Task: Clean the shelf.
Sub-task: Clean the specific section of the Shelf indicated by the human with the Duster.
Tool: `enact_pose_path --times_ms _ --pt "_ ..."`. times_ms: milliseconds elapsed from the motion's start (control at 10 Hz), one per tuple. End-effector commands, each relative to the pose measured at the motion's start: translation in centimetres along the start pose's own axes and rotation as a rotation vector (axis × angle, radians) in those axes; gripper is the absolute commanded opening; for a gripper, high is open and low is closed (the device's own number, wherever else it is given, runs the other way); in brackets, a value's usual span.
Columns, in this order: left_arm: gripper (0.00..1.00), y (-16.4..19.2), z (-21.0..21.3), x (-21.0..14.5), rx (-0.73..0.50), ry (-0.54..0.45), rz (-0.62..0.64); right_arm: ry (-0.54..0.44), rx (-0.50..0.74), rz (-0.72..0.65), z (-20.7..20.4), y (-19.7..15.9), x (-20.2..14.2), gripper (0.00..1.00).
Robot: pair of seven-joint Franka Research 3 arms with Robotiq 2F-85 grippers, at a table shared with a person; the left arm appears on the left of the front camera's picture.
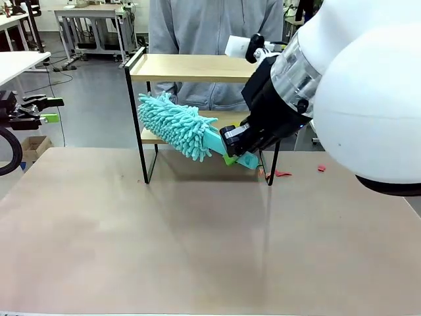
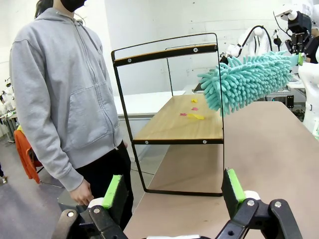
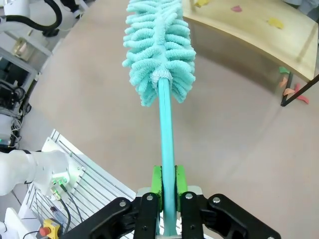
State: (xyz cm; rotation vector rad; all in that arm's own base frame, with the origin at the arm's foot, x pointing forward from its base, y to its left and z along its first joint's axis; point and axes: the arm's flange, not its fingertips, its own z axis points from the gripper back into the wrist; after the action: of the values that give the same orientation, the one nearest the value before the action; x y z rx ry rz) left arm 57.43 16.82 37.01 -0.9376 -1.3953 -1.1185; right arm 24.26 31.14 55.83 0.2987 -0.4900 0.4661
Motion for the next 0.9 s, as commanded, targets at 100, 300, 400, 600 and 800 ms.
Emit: enact_pose_path --times_ms 100,300,400,600,800 --pt "1.00 -0.1 -0.1 0.3 -0.004 0.002 -0.005 -0.048 -0.053 -0.041 -2.9 2.4 3.9 0.14" --pt "1.00 -0.1 -0.1 0.3 -0.004 0.002 -0.005 -0.053 -0.079 -0.080 -5.2 4.3 6.1 0.14" --pt "1.00 -0.1 -0.1 0.3 -0.004 0.002 -0.005 -0.070 -0.088 -0.122 -6.6 5.7 7.1 0.14" --pt "1.00 -0.1 -0.1 0.3 -0.004 0.002 -0.005 -0.114 -0.171 -0.193 -8.0 8.0 8.6 0.14" --pt "1.00 -0.1 -0.1 0.3 -0.004 0.002 -0.005 -0.119 -0.237 -0.250 -9.1 9.5 9.4 0.14"
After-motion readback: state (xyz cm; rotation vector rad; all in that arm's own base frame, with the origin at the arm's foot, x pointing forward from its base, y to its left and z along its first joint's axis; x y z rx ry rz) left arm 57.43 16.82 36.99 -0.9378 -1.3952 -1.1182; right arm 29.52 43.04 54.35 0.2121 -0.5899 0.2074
